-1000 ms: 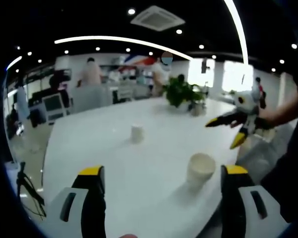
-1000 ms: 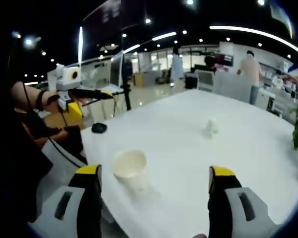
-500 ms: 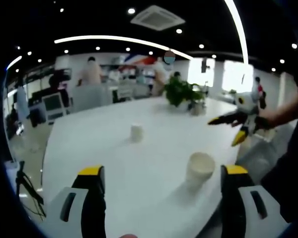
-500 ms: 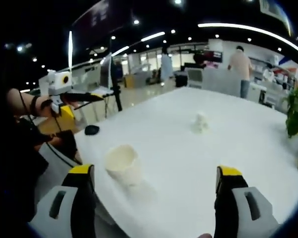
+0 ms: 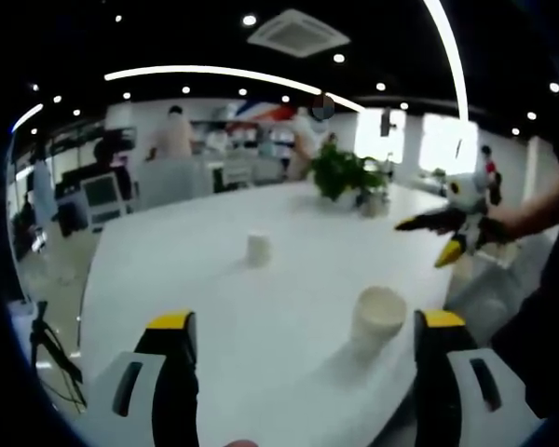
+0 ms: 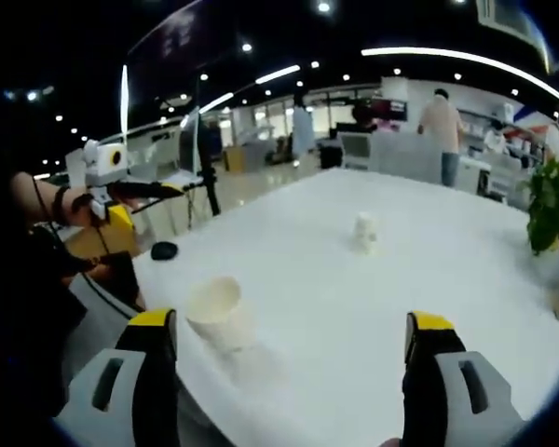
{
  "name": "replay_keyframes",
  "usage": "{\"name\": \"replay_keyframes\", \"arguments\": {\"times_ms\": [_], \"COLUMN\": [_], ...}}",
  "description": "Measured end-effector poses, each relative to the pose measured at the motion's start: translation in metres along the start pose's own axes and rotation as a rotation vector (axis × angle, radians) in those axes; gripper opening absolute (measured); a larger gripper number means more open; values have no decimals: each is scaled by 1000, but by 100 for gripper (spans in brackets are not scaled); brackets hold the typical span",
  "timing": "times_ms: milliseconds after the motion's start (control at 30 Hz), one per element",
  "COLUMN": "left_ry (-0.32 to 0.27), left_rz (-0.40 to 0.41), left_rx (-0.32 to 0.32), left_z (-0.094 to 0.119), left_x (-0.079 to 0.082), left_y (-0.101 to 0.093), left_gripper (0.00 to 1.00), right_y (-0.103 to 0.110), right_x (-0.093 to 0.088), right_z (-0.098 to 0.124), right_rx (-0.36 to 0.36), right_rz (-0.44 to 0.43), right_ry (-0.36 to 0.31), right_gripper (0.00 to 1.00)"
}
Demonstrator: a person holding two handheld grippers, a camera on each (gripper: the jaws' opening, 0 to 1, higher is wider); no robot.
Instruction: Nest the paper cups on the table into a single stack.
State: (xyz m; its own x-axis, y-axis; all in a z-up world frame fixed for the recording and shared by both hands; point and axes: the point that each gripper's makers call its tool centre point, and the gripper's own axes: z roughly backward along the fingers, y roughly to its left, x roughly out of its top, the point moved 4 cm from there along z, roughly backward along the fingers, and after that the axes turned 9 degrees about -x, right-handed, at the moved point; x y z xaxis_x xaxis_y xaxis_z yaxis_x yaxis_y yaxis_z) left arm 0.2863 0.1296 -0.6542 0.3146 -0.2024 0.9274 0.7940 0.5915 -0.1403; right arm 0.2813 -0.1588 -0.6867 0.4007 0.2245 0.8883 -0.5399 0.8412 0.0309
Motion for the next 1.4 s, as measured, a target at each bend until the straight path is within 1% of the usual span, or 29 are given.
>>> {"name": "replay_keyframes", "arguments": {"times_ms": [67,200,333,500,633,767,1033,1200,1267,1333,1400], "left_ry": [1,6,9,7,1,-8,-20,-18,-22,-40,-30], "left_rz": [-2,-1,-9,-3,10,14,55,63,79,113,145], "left_rx": [-2,-5,-10,-6,-3,2,21,31,41,44,42], "left_z": [-1,-1,-2,-4,-6,-7,-10,-14,-17,-22,-31], "left_x": [0,0,1,3,5,7,6,7,7,7,6], "left_y": [0,1,1,7,10,12,25,32,37,41,45], "left_gripper": [96,96,96,95,95,95,95,95,95,96,98], "right_y": [0,0,-3,-4,-5,-5,-5,-3,-2,-1,0], "right_x": [-1,0,0,-1,-3,-6,-10,-14,-17,-20,-25], "right_z": [0,1,2,3,4,5,7,8,8,8,8], "right_rx": [-1,-9,-24,-30,-32,-35,-43,-45,-43,-39,-36], "right_rz": [5,6,28,52,33,33,33,29,25,23,26], "right_ry": [6,-2,-4,-5,-14,-9,-3,-2,-1,4,11], "right_gripper": [100,100,100,100,100,100,100,100,100,100,100]}}
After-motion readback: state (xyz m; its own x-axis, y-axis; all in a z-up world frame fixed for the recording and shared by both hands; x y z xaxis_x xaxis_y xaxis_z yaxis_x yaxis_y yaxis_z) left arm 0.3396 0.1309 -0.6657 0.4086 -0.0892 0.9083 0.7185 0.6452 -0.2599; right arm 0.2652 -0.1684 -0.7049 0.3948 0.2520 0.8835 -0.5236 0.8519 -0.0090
